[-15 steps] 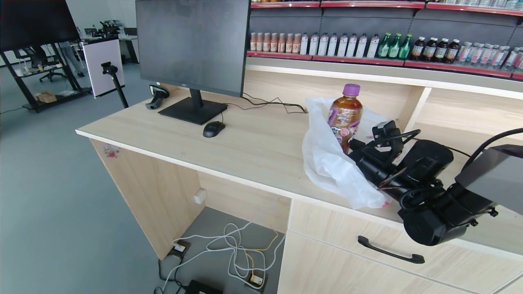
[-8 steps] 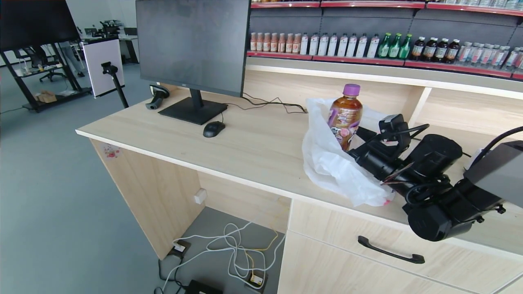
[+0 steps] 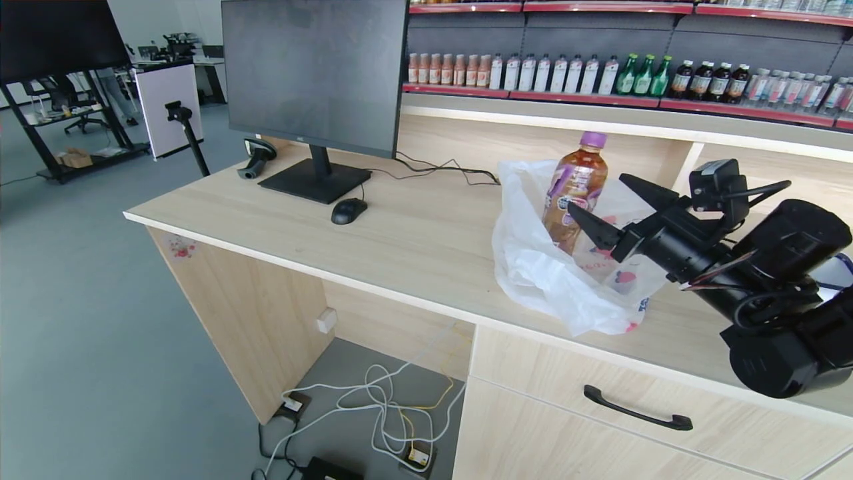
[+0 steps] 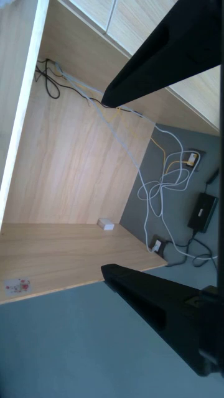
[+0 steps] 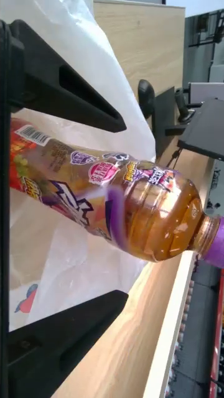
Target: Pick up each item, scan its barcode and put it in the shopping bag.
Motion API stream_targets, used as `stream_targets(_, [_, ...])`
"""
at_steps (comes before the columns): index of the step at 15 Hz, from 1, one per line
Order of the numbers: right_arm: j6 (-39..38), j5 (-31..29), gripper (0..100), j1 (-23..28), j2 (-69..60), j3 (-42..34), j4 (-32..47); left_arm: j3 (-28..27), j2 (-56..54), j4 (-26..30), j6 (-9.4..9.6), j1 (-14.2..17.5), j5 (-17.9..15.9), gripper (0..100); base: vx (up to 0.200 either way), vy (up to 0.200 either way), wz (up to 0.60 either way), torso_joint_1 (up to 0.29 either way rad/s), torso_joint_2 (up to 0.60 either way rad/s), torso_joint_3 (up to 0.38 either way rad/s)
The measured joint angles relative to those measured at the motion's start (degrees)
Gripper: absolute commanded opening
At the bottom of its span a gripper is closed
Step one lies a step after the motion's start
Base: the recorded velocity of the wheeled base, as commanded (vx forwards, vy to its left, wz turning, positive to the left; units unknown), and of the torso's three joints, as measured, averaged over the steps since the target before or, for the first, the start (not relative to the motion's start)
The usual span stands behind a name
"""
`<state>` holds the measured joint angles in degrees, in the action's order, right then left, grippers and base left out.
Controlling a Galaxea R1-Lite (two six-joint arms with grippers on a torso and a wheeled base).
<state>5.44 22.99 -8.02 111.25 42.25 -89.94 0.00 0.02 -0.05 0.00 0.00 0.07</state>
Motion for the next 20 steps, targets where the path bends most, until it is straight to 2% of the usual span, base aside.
stream_targets(7, [-0.1,0.0,100,0.0,-5.2,-2.4,0.0,0.0,0.0,0.0,0.0,0.0,0.0,100,0.0,0.0,0.0,0.0,0.0,0.0])
stream_targets(20, [-0.1,0.0,100,0.3,-6.0,-2.8,0.0,0.0,0.0,0.0,0.0,0.0,0.0,100,0.0,0.0,0.0,0.0,0.0,0.0])
